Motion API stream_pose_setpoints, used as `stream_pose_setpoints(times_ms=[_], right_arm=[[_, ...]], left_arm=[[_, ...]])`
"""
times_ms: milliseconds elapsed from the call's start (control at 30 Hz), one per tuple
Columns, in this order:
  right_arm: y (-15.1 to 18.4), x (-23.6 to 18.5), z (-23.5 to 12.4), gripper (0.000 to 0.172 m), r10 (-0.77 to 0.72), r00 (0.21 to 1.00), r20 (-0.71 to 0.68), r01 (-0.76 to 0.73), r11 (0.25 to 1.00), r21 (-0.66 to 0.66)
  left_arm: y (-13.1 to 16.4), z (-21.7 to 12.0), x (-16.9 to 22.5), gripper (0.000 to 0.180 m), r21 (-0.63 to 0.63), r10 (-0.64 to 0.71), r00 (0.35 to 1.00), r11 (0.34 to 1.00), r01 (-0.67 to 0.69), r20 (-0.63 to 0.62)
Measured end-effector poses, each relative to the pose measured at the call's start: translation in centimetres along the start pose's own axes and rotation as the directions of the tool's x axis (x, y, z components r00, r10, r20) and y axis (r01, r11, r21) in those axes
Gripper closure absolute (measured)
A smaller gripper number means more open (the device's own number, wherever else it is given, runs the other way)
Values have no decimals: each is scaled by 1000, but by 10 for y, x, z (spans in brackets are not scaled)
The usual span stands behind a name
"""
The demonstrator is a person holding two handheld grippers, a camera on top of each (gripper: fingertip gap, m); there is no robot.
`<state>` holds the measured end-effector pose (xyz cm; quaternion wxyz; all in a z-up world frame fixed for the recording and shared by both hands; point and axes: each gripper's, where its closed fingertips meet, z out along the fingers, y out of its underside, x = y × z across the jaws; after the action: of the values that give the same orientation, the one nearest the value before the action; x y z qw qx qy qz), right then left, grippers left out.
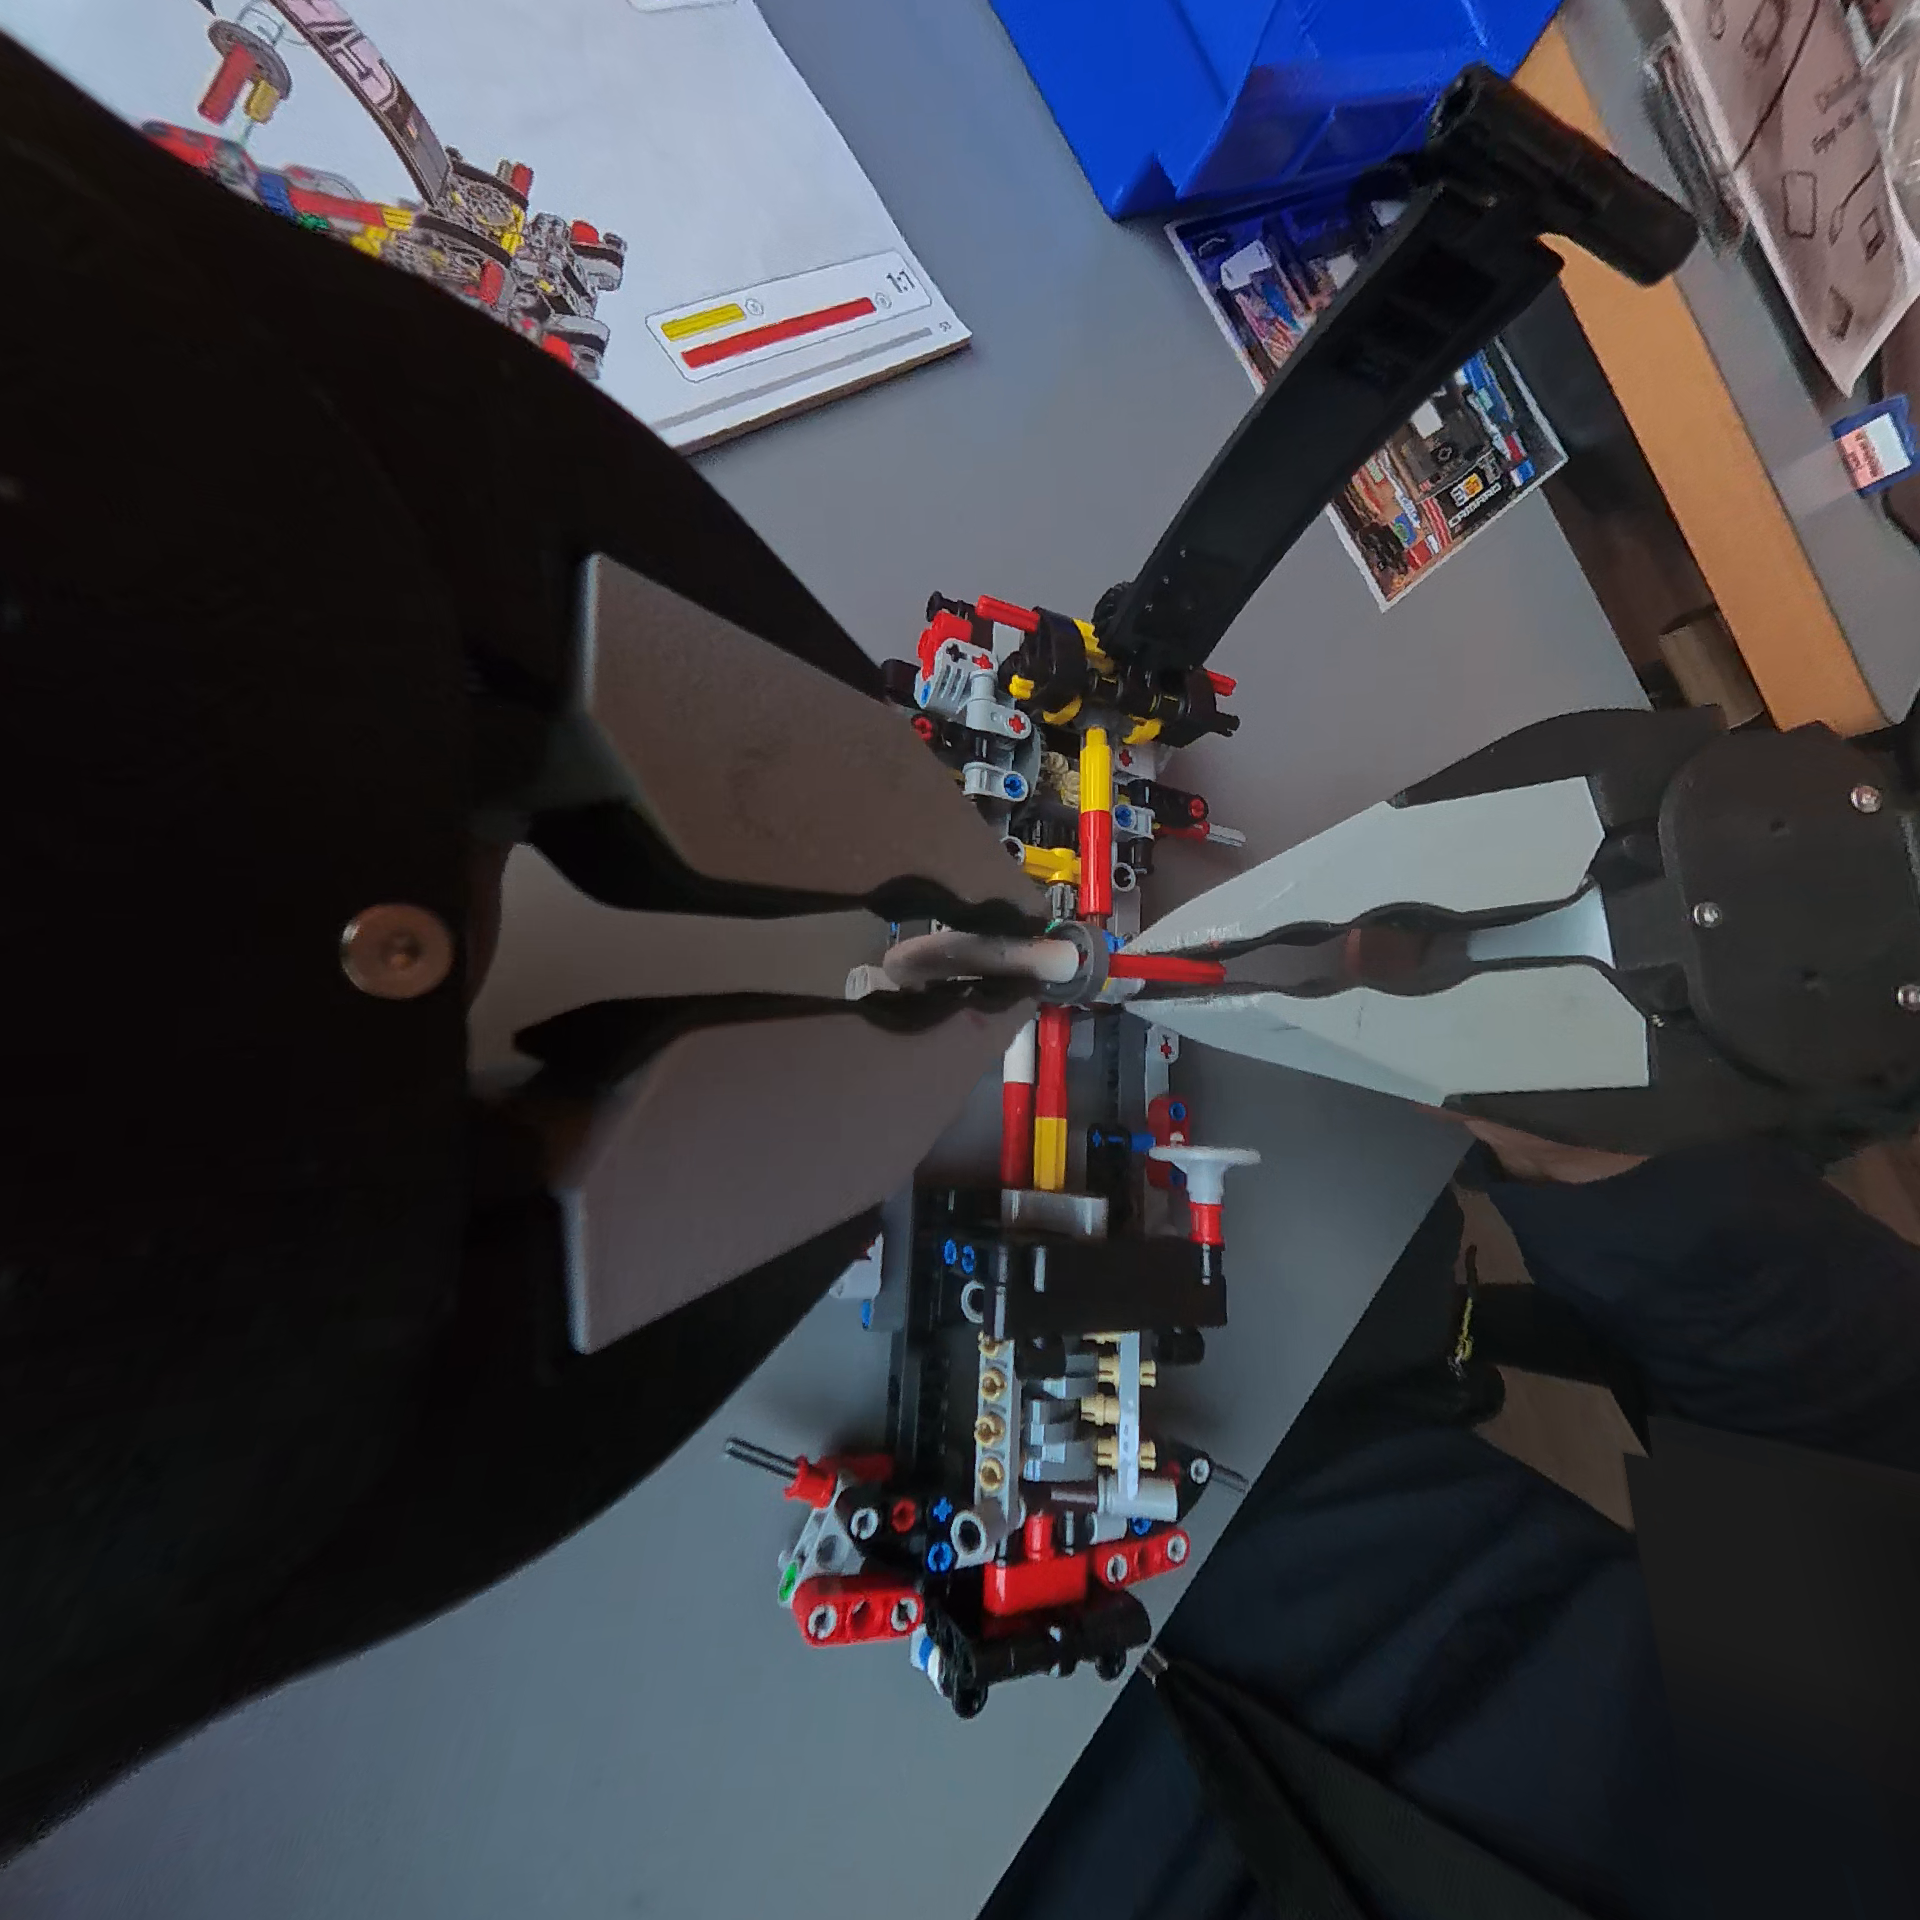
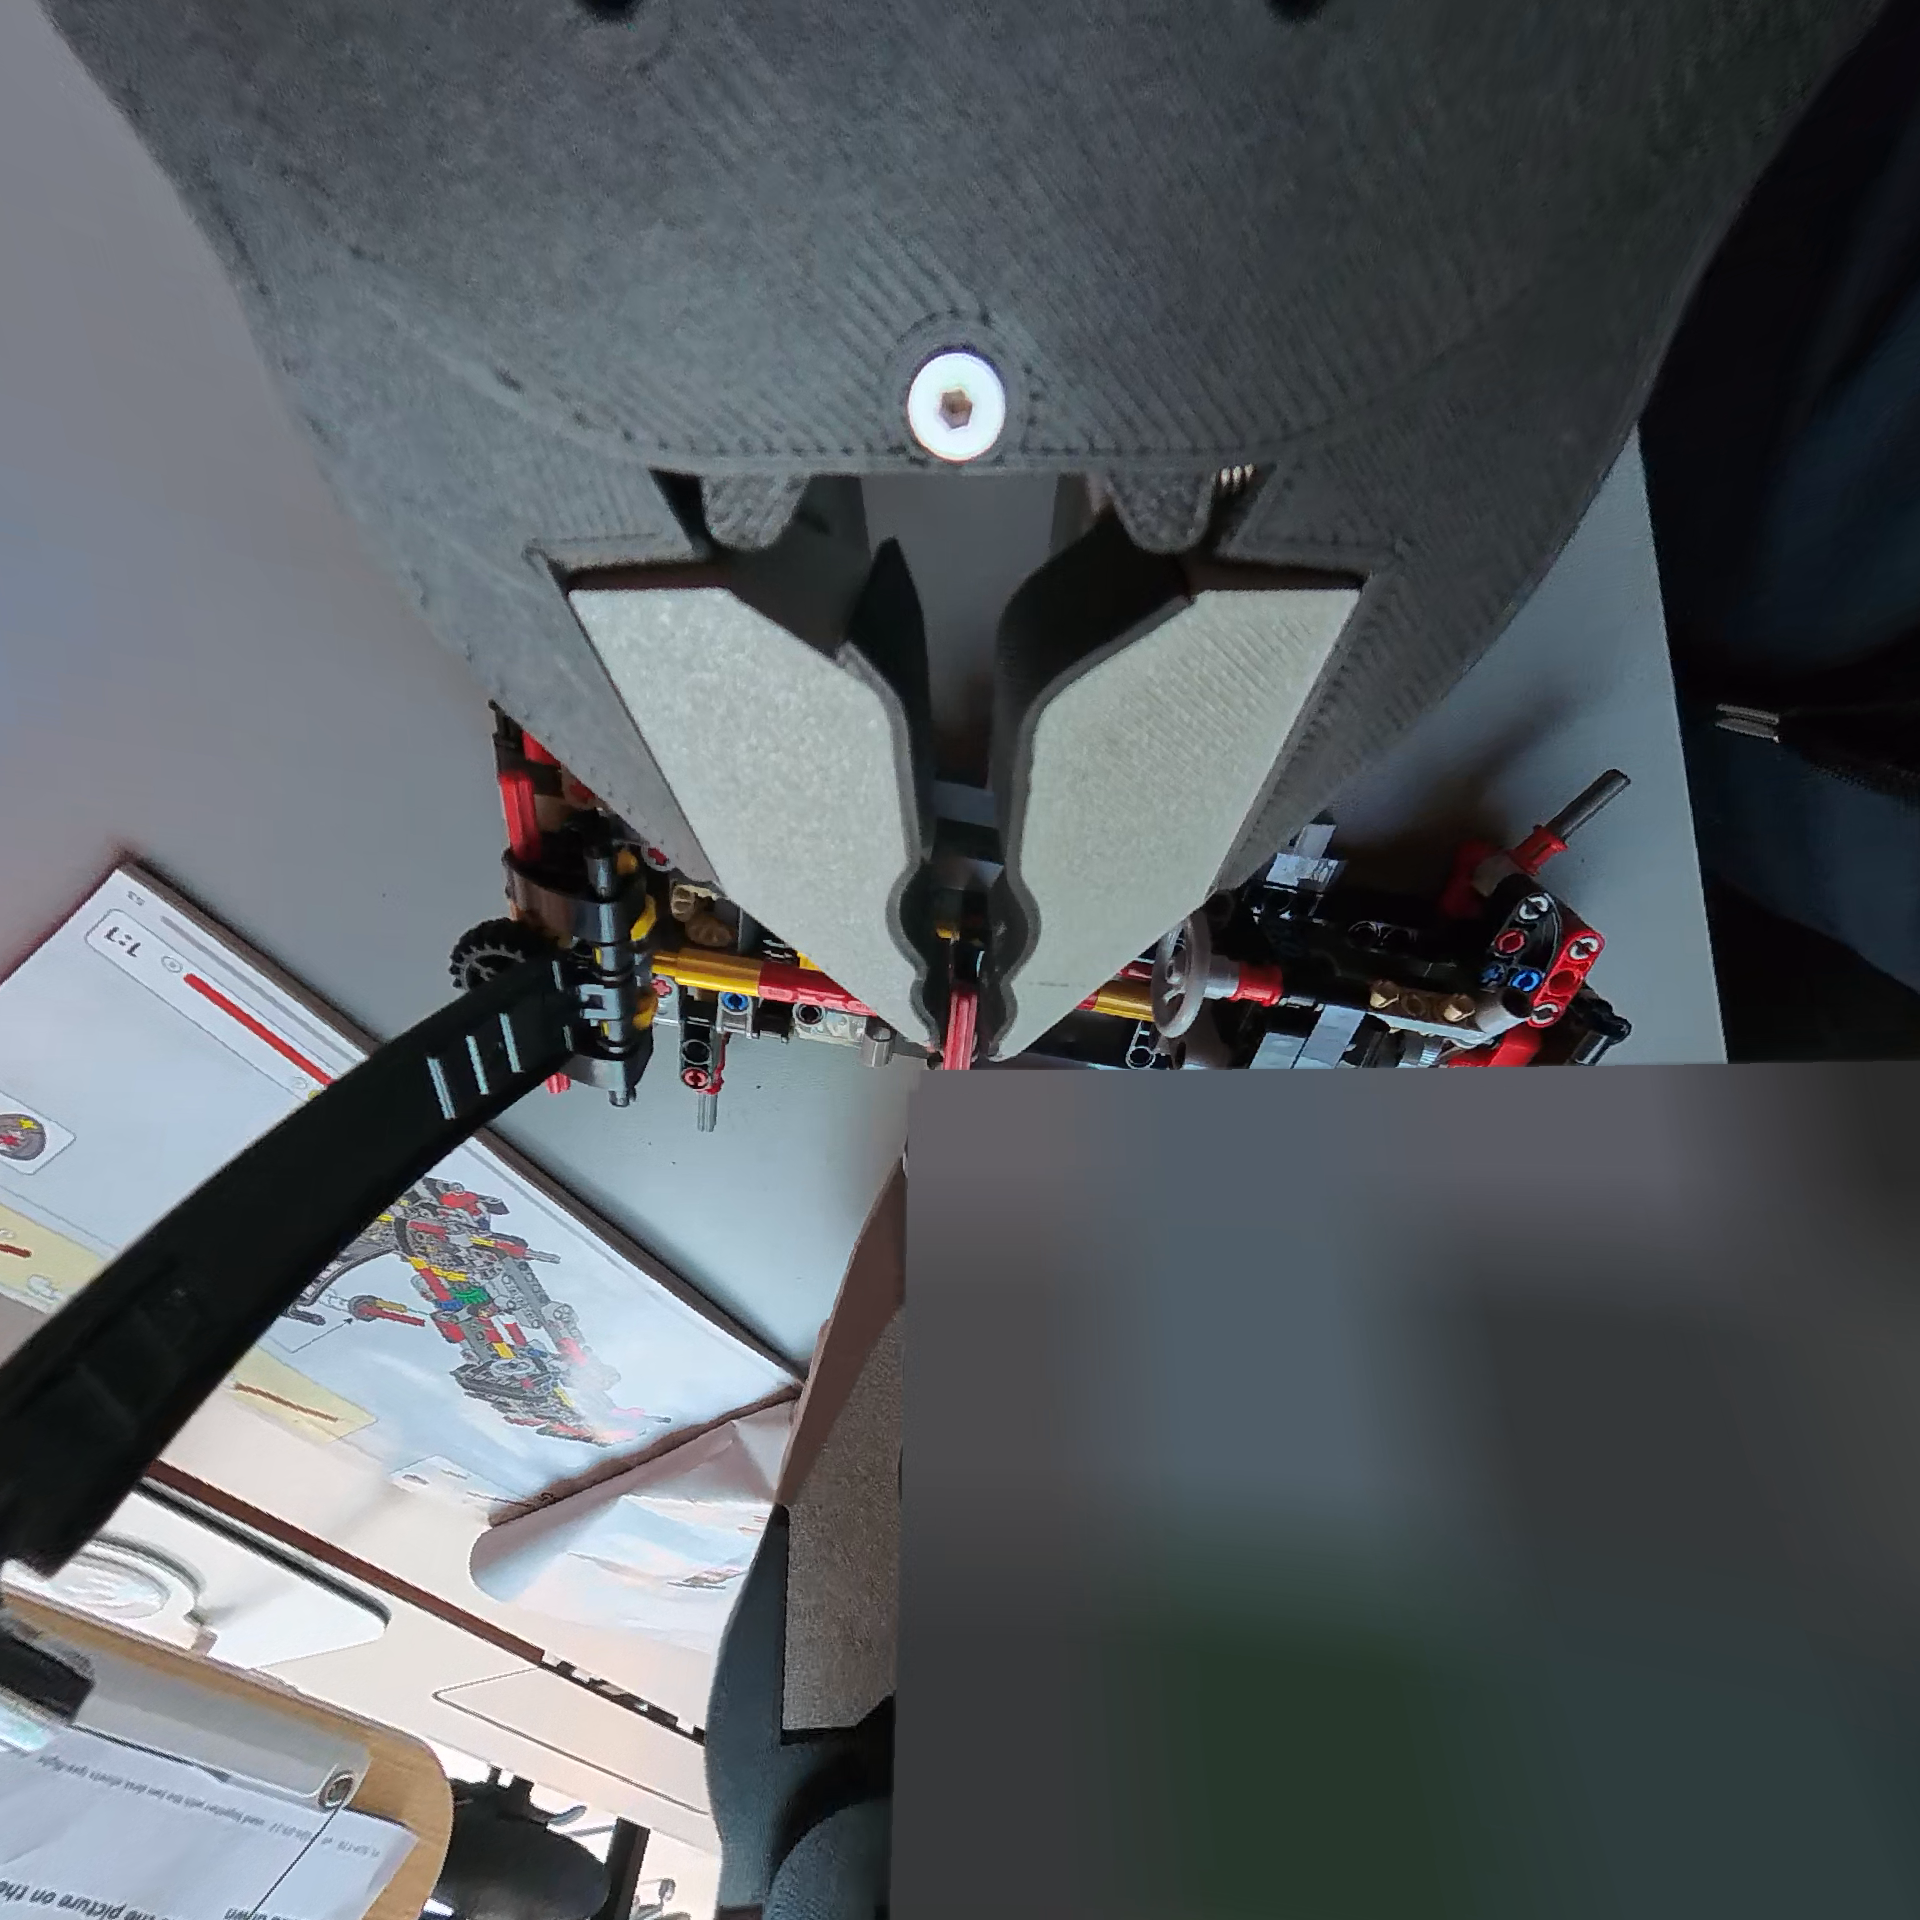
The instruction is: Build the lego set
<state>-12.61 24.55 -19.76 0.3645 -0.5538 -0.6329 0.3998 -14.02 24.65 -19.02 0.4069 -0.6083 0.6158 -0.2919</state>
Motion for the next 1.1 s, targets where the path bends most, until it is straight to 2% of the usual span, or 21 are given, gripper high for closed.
stream_pose_setpoints(times_ms=[267,367,433,900,1100], right_arm=[[0,3,1,168,5,1000,-9,-5,1000,1],[0,3,1,169,10,1000,-8,-10,1000,1],[0,3,1,169,8,1000,-8,-8,1000,1],[0,4,0,169,-15,1000,-23,15,1000,0],[0,6,-1,169,-23,999,-22,23,1000,0]], left_arm=[[3,4,-2,175,-61,18,1000,998,-18,9],[3,5,2,166,-63,-2,1000,998,1,-19],[3,6,-2,173,-65,9,1000,998,-9,1],[9,10,-4,176,-110,5,1000,994,-5,7],[7,11,-5,176,-69,-54,998,996,53,-16]])
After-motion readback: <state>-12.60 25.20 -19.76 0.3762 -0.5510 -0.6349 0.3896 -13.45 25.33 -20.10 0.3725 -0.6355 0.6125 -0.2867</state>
